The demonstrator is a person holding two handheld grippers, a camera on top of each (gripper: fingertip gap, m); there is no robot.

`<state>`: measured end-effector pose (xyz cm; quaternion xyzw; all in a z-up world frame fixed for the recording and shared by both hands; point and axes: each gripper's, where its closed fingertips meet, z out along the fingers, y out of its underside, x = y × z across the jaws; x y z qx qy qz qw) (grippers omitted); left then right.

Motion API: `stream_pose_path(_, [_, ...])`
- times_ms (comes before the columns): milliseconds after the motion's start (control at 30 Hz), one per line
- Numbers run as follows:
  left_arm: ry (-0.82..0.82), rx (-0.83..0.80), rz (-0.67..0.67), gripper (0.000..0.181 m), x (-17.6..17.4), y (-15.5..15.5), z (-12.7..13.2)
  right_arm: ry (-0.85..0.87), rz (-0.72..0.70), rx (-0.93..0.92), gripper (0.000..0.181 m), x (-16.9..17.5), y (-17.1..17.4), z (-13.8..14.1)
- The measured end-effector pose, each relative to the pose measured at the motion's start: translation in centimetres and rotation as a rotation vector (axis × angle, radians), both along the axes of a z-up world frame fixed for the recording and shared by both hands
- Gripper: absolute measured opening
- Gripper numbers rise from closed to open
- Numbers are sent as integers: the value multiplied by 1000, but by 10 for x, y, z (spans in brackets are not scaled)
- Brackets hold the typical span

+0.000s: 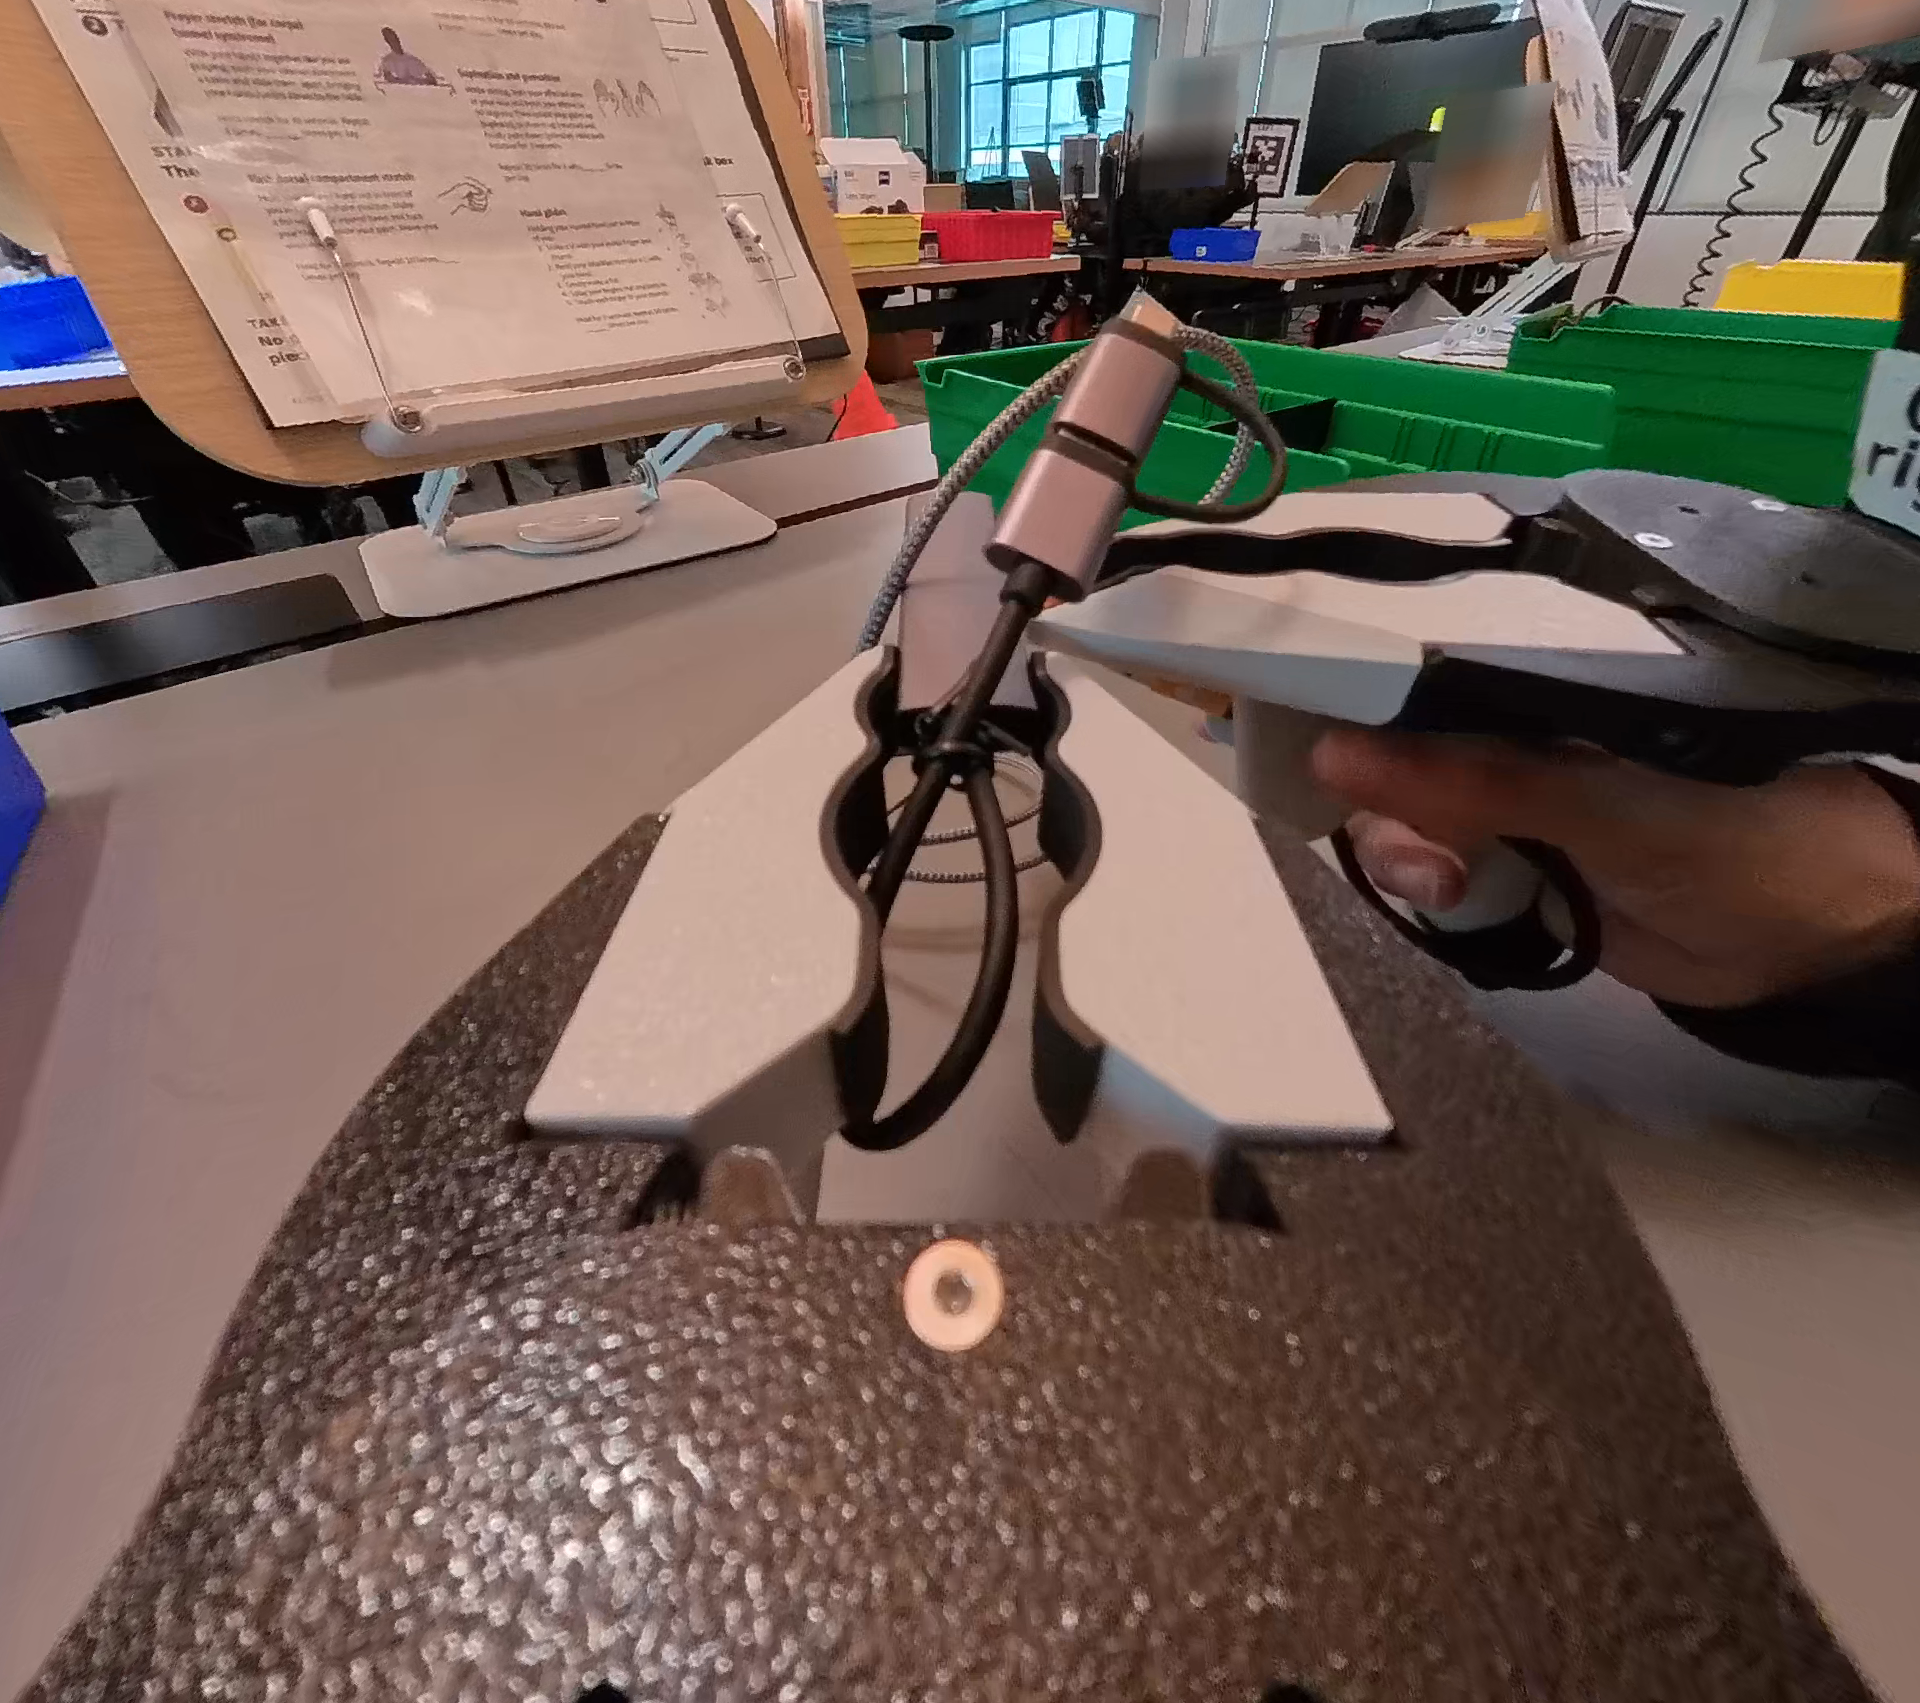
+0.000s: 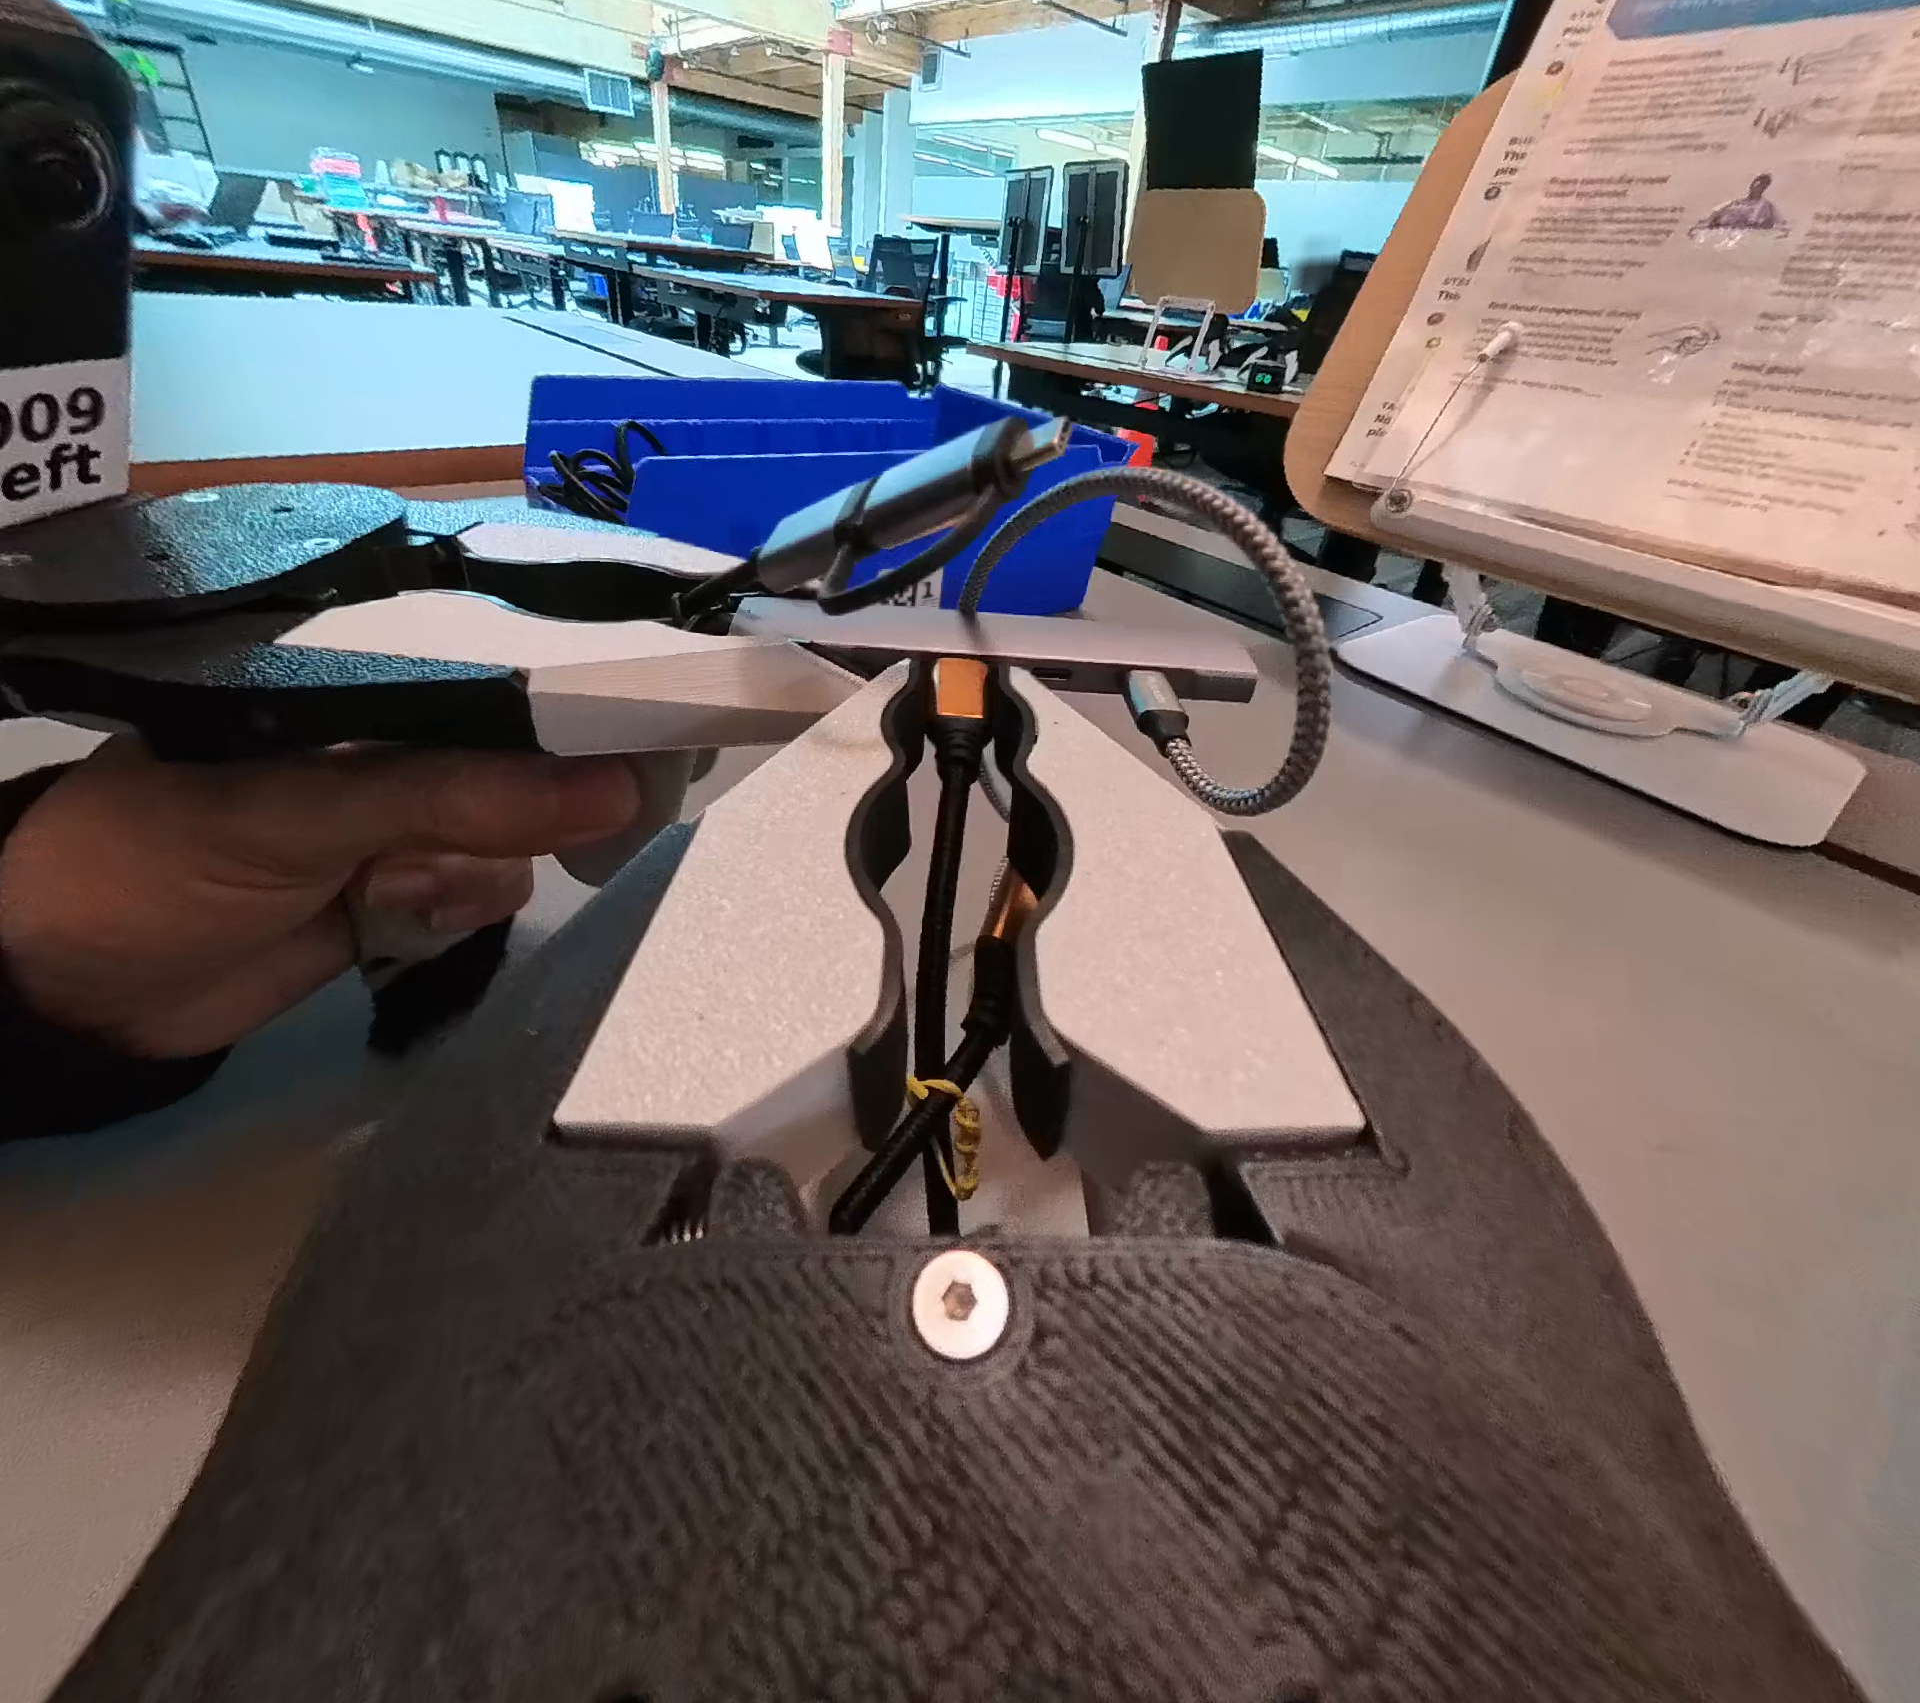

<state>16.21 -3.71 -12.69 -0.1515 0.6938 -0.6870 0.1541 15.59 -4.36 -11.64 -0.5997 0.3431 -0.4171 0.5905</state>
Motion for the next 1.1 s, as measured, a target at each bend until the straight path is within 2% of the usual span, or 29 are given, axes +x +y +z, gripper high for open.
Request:
stream_pose_path(200, [2, 9, 7, 22, 1, 0, -1, 32, -20, -72, 12, 0, 0, -2])
stream_pose_path(433, [-23, 32, 31, 21, -1, -2, -2, 181, 49, -210, 12, -3, -4, -7])
stream_pose_path(567, [0, 30, 47, 21, 2, 0, -3, 181, 4, -131, 12, 0, -1, -10])
stream_pose_path(767, [-15, 31, 39, 21, 0, -1, -2, 225, 36, -138, 12, -3, -3, -10])
stream_pose_path(900, [-8, 32, 33, 21, 0, -1, -3, 227, -9, -180, 12, -2, -3, -11])
stream_pose_path(933, [4, 24, 58, 21, 4, 1, -3, 238, -1, -197, 11, -3, -2, -13])
stream_pose_path(967, [12, -7, 212, 21, 28, 20, 0, 287, 29, -229, 11, -9, 1, -21])
stream_pose_path(1000, [60, -56, 277, 21, 49, 40, 2, 298, 22, -245, 11, -15, -2, -26])
stream_pose_path(1033, [136, -115, 273, 21, 63, 54, 2, 298, 15, -239, 11, -20, -6, -28])
stream_pose_path(1100, [152, -174, 279, 21, 75, 72, 6, 281, 86, -192, 11, -28, -7, -17])
